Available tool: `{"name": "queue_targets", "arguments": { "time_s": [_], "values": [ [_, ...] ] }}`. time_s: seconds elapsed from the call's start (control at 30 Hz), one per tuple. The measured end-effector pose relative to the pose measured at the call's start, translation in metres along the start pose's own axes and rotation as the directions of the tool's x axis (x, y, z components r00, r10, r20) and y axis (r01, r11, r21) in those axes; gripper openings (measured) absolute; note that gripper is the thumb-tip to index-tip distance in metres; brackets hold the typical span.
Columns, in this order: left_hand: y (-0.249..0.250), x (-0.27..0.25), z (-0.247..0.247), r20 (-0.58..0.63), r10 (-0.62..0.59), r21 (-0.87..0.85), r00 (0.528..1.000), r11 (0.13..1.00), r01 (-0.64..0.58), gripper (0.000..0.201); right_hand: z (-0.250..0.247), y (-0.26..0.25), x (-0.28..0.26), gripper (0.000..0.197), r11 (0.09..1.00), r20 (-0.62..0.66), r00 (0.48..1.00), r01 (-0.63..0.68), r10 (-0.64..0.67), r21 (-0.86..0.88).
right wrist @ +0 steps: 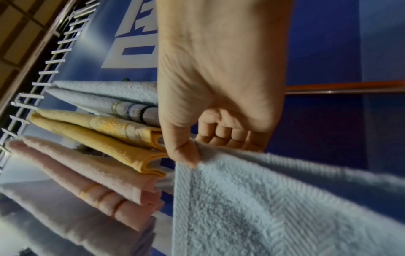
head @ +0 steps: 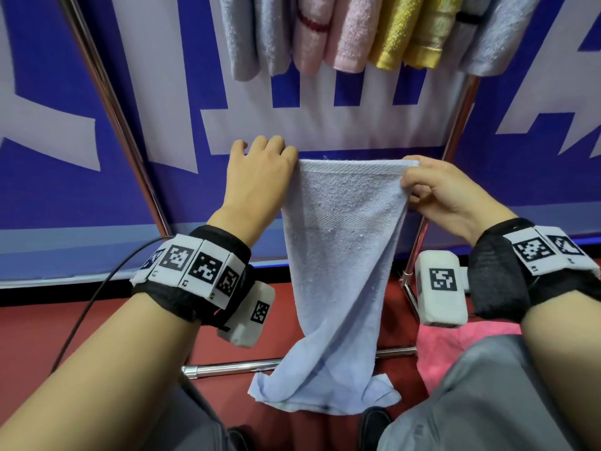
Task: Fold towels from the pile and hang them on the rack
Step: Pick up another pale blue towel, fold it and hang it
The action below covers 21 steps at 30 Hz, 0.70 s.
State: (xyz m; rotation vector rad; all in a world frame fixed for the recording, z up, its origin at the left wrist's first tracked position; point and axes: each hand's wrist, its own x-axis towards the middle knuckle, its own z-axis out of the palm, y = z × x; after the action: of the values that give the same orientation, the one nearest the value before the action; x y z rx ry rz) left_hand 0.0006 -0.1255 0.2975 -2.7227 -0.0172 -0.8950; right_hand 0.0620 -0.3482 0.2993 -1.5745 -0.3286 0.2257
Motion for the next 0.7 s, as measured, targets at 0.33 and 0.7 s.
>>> {"name": "queue_targets", "arguments": {
  "time_s": [0.33,0.7],
  "values": [
    [-0.038,0.031,-0.072,-0.31,-0.018,0.153,0.951,0.986,0.069,0.015,0.007,-0.094,-0.009,0.023,0.948,0.083,0.971,0.199,-0.226,0.248],
    [-0.074,0.081,-0.167,-0.4,0.013,0.216,0.916,0.973,0.08,0.019,0.002,-0.198,-0.012,0.017,0.939,0.057,0.948,0.317,-0.312,-0.133]
  ]
}}
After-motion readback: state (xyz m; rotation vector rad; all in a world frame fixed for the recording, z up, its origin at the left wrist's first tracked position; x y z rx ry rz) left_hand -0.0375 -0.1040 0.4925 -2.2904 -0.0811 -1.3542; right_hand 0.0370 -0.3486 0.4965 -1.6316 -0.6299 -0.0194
